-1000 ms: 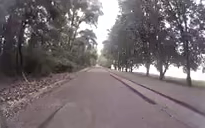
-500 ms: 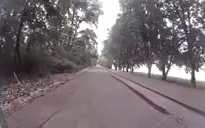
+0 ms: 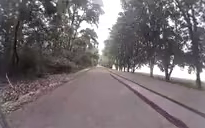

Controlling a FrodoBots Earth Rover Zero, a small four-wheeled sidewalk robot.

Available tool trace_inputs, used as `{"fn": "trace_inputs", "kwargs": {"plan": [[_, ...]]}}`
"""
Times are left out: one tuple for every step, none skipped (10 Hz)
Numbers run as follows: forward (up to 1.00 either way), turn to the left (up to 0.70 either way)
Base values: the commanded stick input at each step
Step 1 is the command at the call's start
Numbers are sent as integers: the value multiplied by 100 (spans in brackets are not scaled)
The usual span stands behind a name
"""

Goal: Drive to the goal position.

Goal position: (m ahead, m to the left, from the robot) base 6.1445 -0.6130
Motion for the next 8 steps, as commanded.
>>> {"fn": "trace_inputs", "kwargs": {"plan": [[70,2],[70,0],[70,0],[70,0],[70,0],[70,0],[70,0],[70,0]]}}
